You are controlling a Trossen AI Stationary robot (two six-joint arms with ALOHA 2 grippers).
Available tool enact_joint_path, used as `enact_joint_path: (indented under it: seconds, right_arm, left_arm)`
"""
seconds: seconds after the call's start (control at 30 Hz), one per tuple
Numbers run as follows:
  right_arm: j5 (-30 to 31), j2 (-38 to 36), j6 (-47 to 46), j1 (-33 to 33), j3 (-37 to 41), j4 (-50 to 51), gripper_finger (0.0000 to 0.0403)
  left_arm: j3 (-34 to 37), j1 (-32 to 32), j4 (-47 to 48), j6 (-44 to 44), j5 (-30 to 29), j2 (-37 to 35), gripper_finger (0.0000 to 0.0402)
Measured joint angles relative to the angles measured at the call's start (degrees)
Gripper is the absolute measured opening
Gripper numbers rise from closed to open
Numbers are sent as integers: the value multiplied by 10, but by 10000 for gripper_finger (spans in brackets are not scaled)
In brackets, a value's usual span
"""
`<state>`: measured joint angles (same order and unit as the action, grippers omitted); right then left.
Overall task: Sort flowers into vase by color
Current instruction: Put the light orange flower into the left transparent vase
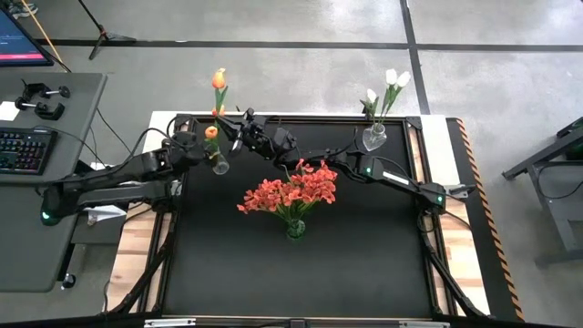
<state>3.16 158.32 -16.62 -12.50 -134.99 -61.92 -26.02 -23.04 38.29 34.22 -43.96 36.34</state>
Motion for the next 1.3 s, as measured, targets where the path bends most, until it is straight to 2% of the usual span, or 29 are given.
enact_joint_path:
  seconds: [0.37, 1.3]
  right_arm:
    - [2, 0, 15, -8, 0, -10, 0]
    - [20, 0, 15, -14, 0, -15, 0]
  left_arm:
    - [0, 0, -44, -72, 30, 0, 0]
    - [0, 0, -54, -104, 85, -1, 0]
